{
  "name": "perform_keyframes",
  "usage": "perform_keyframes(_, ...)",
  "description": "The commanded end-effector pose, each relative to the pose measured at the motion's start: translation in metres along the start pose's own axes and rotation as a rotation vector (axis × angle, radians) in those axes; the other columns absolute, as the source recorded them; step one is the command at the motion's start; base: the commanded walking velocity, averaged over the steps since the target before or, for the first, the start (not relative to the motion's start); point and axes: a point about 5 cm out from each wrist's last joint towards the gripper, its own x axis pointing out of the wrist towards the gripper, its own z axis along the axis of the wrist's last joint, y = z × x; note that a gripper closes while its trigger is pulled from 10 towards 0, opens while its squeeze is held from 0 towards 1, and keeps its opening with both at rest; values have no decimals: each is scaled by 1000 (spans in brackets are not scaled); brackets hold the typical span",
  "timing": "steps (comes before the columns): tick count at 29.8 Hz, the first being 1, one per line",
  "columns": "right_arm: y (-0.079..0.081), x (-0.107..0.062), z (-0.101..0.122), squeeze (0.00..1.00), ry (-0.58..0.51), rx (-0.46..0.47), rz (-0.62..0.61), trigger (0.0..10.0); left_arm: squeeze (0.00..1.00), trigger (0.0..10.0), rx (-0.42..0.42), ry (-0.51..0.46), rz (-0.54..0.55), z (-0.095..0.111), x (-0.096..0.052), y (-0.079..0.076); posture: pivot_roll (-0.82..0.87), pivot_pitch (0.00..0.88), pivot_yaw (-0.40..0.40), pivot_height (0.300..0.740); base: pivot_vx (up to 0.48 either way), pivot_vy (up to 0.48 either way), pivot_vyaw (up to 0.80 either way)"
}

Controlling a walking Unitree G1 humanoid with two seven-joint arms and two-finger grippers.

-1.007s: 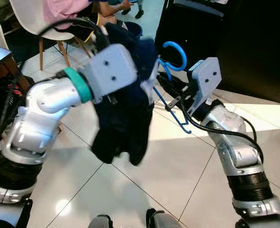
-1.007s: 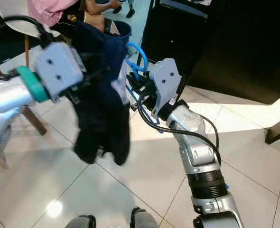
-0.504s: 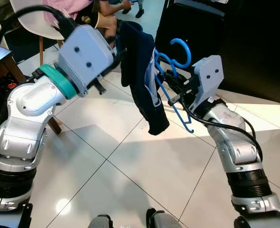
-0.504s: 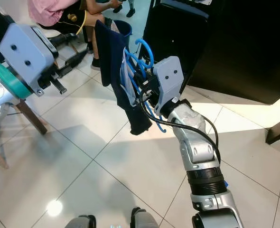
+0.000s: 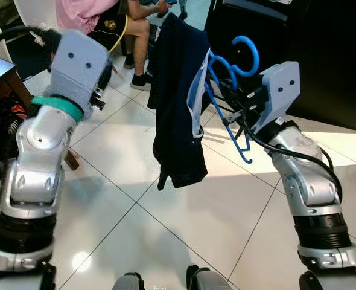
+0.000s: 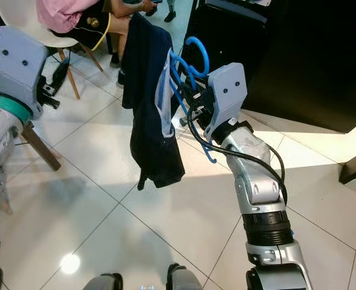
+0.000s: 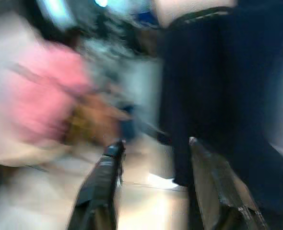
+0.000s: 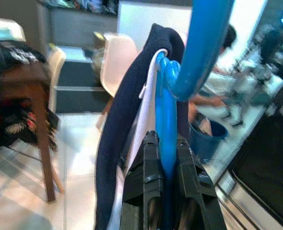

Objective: Hang hanger

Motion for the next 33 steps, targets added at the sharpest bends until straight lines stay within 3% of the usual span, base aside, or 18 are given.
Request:
perform_keyframes(1, 6, 2, 20, 0, -98, -10, 54, 10000, 1000, 10000, -100, 2, -79, -4, -4, -4, 49, 112, 22, 740, 0, 0, 0)
perform_keyframes(4, 16, -1, 24, 0, -121, 19, 147, 10000, 1000, 10000, -167, 12, -155, -14, -7, -12, 52, 111, 21, 740, 0, 0, 0)
perform_keyframes(10, 27, -10, 33, 0, -136, 33, 300, 10000, 1000, 10000, -241, 17, -132, -21, -7, -5, 45, 107, 23, 740, 0, 0, 0)
perform_keyframes(11, 26, -11, 34, 0, -134, 32, 308, 10000, 475, 10000, -253, 18, -135, -22, -7, -3, 44, 106, 24, 740, 0, 0, 0)
perform_keyframes(17, 26, -11, 34, 0, -133, 32, 313, 10000, 475, 10000, -260, 24, -135, -22, -8, -3, 42, 105, 24, 740, 0, 0, 0)
perform_keyframes(18, 26, -12, 34, 0, -133, 32, 313, 10000, 0, 10000, -282, 33, -162, -23, -10, -4, 42, 103, 23, 740, 0, 0, 0)
perform_keyframes(19, 26, -12, 34, 0, -133, 32, 313, 10000, 0, 10000, -282, 33, -162, -23, -10, -4, 42, 103, 23, 740, 0, 0, 0)
perform_keyframes(20, 28, -11, 35, 0, -137, 37, 325, 10000, 0, 10000, -330, 38, -280, -22, -15, -14, 44, 100, 19, 740, 0, 0, 0)
perform_keyframes(21, 28, -11, 35, 0, -137, 37, 325, 10000, 0, 10000, -330, 38, -280, -22, -15, -14, 44, 100, 19, 740, 0, 0, 0)
perform_keyframes(22, 29, -10, 36, 0, -141, 41, 334, 10000, 0, 10000, -364, 38, -380, -20, -20, -22, 43, 98, 20, 740, 0, 0, 0)
perform_keyframes(23, 29, -10, 36, 0, -141, 41, 334, 10000, 0, 10000, -364, 38, -380, -20, -20, -22, 43, 98, 20, 740, 0, 0, 0)
perform_keyframes(24, 31, -10, 37, 0, -142, 47, 347, 10000, 0, 10000, -403, 32, -495, -16, -27, -29, 42, 97, 22, 740, 0, 0, 0)
perform_keyframes(25, 30, -10, 35, 0, -134, 45, 345, 10000, 0, 10000, -418, 23, -521, -13, -29, -29, 43, 96, 22, 740, 0, 0, 0)
perform_keyframes(33, 28, -12, 34, 0, -121, 46, 346, 10000, 0, 10000, -410, 15, -552, -9, -35, -24, 46, 98, 22, 740, 0, 0, 0)
